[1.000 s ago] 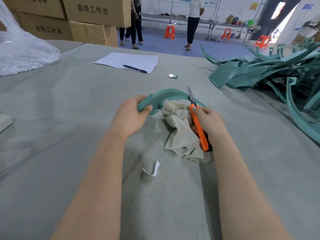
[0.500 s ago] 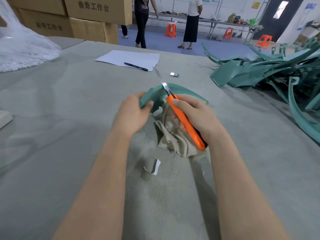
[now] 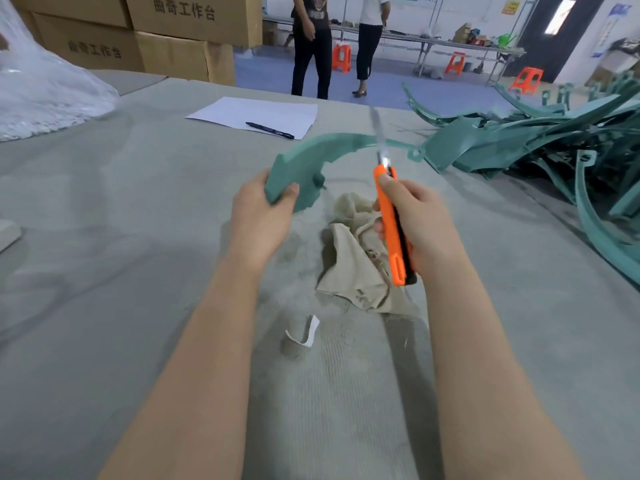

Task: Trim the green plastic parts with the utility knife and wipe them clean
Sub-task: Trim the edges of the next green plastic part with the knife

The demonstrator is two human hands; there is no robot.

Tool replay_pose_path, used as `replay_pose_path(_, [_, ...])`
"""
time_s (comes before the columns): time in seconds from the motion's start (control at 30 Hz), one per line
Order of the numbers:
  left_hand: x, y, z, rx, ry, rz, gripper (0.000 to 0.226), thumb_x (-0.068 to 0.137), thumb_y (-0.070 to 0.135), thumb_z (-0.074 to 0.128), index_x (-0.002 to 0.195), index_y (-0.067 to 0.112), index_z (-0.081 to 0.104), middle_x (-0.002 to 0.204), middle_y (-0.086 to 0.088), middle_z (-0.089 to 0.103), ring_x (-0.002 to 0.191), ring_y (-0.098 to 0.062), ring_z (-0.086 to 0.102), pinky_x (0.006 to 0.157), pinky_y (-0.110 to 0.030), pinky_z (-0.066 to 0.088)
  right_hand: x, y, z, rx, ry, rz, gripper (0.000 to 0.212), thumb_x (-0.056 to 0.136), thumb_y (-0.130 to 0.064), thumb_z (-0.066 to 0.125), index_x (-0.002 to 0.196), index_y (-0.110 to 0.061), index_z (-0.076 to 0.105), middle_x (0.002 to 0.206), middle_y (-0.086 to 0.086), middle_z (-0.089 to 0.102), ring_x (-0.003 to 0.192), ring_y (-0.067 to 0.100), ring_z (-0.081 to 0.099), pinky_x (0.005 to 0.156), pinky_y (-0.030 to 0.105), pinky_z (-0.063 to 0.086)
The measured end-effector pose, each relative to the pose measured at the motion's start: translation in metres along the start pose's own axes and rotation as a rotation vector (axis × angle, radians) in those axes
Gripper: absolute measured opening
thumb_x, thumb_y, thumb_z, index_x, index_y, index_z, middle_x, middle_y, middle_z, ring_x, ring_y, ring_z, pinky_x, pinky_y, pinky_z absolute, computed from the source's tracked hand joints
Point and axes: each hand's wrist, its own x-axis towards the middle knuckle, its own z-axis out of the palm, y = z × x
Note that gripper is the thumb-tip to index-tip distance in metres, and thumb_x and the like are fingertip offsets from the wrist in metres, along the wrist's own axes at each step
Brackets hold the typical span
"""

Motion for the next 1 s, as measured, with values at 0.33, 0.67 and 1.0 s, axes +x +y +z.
replay_pose_path(0.33, [-0.005,0.004,-0.006,-0.193,-0.16,-0.083,0.009,0.089,0.024,0.065,0.086,0.032,0.068,0.093,0.004,0.073,0.097,-0.025,0.068,0.091,-0.052,0.051,0.012,0.008,-0.019,0.303,0.485,-0.013,0.02,0.089,-0.026,0.066,0.093,-0.017,0.049,0.082,-0.001,0.055,0.045,0.009,0.046,0.048,0.021,0.043])
replay_pose_path(0.67, [-0.004,0.006,-0.01,0.048,-0.155,0.1,0.017,0.091,0.016,0.063,0.107,0.018,0.067,0.095,0.002,0.07,0.09,-0.016,0.064,0.081,-0.026,0.049,0.008,0.004,-0.015,-0.119,0.684,-0.366,0.021,0.085,-0.025,0.065,0.085,-0.027,0.044,0.076,-0.008,0.052,0.071,0.019,0.054,0.073,0.047,0.054])
replay_pose_path(1.0, [-0.007,0.02,-0.005,0.301,0.209,0.434,0.036,0.085,0.032,0.067,0.112,0.008,0.064,0.109,-0.006,0.066,0.103,-0.027,0.059,0.098,-0.05,0.041,0.003,-0.001,-0.006,-0.558,0.344,-0.504,0.027,0.087,-0.031,0.069,0.09,-0.021,0.044,0.067,-0.013,0.045,0.059,0.002,0.043,0.054,0.022,0.032])
